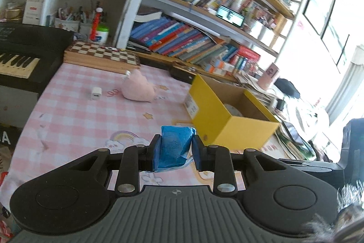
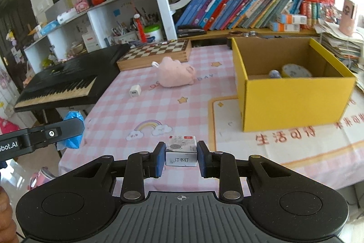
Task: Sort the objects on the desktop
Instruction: 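Lift the blue item with the left tool while the right tool carries the white box toward the yellow box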
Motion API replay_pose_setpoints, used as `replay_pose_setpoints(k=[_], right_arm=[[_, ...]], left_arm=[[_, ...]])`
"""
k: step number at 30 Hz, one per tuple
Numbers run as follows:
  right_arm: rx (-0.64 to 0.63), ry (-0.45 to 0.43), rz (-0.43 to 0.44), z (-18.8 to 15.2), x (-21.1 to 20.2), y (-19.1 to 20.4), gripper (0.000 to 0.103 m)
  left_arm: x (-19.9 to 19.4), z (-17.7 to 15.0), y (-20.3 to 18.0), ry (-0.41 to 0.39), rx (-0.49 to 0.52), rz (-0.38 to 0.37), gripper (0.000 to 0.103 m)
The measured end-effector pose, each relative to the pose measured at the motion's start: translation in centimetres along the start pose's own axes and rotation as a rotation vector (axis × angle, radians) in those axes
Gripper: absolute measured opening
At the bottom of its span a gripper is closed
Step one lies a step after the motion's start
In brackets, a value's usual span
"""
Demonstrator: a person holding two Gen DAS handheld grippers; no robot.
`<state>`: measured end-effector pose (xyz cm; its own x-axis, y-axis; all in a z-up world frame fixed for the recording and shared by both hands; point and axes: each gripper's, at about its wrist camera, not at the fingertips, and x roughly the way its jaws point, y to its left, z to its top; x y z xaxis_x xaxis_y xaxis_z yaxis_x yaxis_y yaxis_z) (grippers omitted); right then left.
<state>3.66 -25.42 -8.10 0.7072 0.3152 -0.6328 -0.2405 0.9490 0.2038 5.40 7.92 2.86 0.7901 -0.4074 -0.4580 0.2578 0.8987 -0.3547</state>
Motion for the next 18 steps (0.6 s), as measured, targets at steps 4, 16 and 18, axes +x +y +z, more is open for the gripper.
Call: replay_pose_setpoints(k=[4, 16, 18], right_arm=[[0.036, -0.001, -0.026, -1.2, -1.2, -0.6, 0.028], [0.128, -0.012, -0.139, -3.2, -3.9, -2.5, 0.028], [0.144, -0.015, -0.162, -3.4, -4.3, -2.9, 0.028]], left_arm=[[-0.1, -0.6, -0.8, 0.021, 0.018, -0.034, 0.026], [1.5, -1.2, -3.3, 0.086, 0.079, -0.164, 0.026], [2.0, -1.3, -3.9, 0.096, 0.092, -0.192, 0.026]])
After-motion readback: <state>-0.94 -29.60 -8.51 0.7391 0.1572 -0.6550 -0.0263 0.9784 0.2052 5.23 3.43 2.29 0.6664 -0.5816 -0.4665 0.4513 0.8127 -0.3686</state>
